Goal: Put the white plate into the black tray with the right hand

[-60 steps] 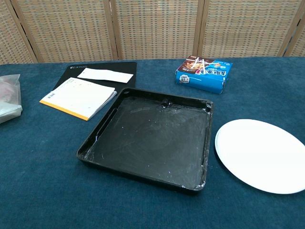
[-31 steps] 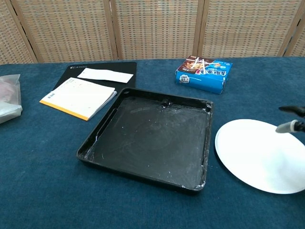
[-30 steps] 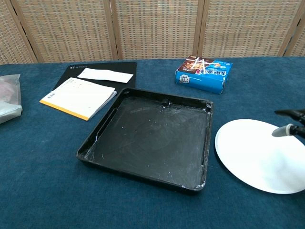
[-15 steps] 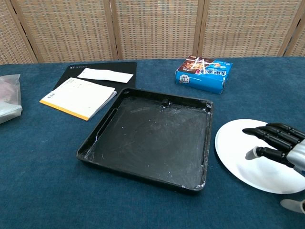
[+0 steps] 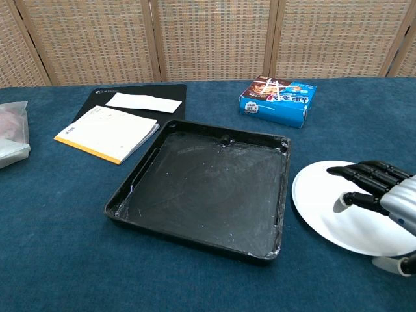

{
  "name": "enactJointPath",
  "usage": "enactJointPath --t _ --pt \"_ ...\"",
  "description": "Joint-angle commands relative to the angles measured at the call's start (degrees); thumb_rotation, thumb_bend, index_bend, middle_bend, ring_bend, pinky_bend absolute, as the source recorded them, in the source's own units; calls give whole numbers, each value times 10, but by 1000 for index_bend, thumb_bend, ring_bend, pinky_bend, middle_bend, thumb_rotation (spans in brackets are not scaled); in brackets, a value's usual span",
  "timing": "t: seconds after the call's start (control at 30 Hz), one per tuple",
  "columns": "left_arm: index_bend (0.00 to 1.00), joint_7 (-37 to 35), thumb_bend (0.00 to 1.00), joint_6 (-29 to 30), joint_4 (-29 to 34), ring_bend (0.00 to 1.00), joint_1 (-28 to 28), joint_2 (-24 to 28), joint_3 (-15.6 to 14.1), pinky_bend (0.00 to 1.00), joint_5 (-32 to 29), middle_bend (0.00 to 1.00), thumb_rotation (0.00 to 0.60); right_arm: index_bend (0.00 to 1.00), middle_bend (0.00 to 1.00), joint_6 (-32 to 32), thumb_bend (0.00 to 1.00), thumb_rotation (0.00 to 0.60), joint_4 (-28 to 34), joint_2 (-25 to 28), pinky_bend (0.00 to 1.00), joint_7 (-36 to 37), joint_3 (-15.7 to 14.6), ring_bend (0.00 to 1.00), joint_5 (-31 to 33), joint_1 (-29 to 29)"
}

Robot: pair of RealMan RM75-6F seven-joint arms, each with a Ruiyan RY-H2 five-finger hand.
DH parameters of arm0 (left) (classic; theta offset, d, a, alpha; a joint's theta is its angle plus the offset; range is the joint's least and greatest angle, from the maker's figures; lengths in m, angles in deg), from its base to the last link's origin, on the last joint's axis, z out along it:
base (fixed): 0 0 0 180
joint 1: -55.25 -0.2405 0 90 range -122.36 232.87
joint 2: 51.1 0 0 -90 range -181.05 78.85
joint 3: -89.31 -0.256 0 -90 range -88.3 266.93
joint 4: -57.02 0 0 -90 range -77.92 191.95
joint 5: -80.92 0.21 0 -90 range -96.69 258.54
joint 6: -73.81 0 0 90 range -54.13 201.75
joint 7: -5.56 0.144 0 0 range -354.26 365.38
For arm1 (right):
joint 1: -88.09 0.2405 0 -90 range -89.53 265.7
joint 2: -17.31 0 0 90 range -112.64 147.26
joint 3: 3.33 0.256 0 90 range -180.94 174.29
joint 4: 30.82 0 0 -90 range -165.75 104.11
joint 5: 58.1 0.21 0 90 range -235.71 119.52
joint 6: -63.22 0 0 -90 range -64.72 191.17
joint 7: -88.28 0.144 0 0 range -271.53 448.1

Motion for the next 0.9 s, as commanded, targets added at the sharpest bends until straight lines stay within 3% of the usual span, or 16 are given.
enactJointPath --t 0.03,0.57,0.9 --pt "0 1 0 -1 0 0 0 0 0 0 0 0 600 297 0 0 251 600 2 2 53 -3 1 0 2 2" --pt "0 12 0 -4 2 0 2 -5 0 0 -3 0 600 318 0 -11 445 600 -30 -18 86 -43 36 0 28 23" --pt "0 18 0 -7 3 0 3 -7 0 0 -4 0 600 563 48 -32 455 600 -53 -31 135 -35 38 0 33 27"
